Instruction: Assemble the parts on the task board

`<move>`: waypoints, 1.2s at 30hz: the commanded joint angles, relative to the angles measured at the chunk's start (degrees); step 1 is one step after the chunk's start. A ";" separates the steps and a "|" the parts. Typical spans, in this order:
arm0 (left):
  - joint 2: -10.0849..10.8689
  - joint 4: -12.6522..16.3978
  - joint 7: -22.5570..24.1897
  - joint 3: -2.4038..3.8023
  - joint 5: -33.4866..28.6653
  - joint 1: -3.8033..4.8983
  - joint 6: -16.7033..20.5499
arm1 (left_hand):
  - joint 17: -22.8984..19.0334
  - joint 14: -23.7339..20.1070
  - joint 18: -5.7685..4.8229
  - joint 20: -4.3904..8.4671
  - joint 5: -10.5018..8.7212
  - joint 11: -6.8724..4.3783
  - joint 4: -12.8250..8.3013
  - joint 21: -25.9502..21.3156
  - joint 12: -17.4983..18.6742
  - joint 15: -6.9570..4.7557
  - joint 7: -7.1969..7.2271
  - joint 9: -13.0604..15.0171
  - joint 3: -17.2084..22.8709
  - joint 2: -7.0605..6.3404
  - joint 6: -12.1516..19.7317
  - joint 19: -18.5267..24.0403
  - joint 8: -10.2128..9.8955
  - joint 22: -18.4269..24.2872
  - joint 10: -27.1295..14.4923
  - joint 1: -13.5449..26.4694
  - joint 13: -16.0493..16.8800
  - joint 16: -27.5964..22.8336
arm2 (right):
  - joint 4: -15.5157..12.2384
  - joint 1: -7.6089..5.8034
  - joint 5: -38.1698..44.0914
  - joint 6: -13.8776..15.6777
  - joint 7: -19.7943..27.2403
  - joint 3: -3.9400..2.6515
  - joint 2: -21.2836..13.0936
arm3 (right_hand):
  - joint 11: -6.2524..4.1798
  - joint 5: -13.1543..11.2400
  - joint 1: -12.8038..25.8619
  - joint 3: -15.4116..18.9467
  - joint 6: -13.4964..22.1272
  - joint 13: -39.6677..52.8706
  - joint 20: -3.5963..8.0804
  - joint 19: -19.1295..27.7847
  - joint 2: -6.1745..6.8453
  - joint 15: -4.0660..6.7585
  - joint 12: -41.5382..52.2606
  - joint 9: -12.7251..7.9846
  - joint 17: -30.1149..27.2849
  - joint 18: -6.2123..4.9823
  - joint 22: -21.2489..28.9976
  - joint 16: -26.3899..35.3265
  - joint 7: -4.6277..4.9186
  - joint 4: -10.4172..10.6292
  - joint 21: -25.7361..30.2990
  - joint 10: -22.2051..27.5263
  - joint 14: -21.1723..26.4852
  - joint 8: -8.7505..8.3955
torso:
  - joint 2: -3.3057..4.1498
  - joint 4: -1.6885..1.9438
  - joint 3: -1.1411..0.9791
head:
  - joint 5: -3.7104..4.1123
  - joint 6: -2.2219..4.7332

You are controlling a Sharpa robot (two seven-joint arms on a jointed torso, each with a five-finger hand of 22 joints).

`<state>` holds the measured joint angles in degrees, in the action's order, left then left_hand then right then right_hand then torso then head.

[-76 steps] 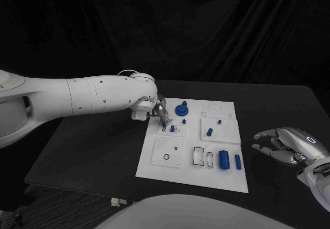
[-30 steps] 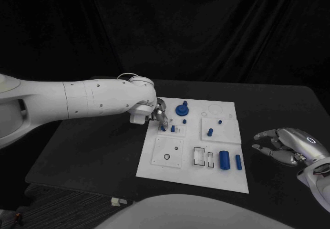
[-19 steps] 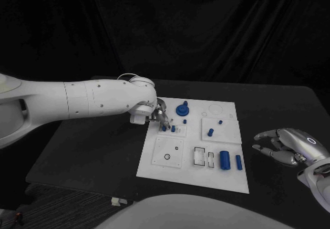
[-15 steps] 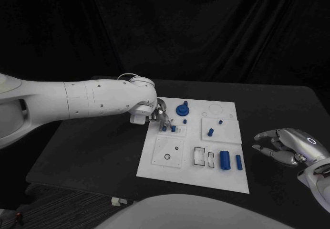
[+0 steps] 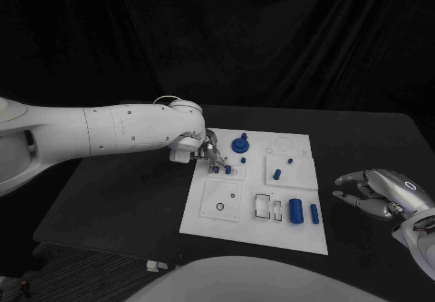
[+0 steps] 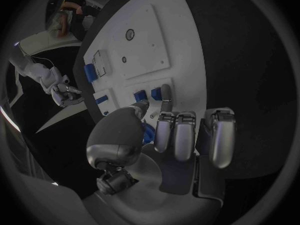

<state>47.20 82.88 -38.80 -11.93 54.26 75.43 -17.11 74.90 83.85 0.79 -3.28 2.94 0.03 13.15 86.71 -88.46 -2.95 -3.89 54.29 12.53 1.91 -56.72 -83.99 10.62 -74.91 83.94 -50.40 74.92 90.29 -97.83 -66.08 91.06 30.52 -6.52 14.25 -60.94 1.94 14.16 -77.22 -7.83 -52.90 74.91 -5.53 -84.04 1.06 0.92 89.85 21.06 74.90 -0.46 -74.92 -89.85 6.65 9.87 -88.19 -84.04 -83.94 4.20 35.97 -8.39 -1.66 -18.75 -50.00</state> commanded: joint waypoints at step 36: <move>3.59 5.23 3.08 -0.41 0.03 -0.63 2.00 | 15.10 6.15 0.13 -0.19 17.05 -0.07 -3.44 -0.47 0.60 0.03 -0.06 3.57 -0.82 0.74 2.32 -4.07 -0.69 -13.88 4.38 -8.59 13.75 -0.29 | 0.00 0.23 0.16 0.05 -0.84 -0.03 -0.01 | -0.06 1.80 -0.70 -0.76 -0.42 15.09 0.36 -4.25 -0.52 0.34 0.15 -0.15 15.10 -0.18 -14.24 -0.15 0.14 0.02 0.21 -5.96 -6.06 -0.10 | 0.05 0.08 0.02 | 0.02 0.00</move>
<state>50.90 87.81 -36.83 -12.13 54.49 75.18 -15.06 74.90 83.85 0.79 -3.27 19.81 0.03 10.00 86.49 -88.24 -2.95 -4.06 57.97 11.73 2.55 -54.10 -83.98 10.26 -74.91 83.93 -58.30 74.92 90.29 -97.78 -66.01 91.06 30.53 -6.54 14.25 -60.92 1.94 15.66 -77.44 -8.15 -52.90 74.91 -5.53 -84.04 0.83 0.92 89.85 21.01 74.90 -0.45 -74.90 -89.85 6.65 9.87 -88.19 -84.04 -83.94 4.20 36.00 -8.31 -1.64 -18.70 -50.00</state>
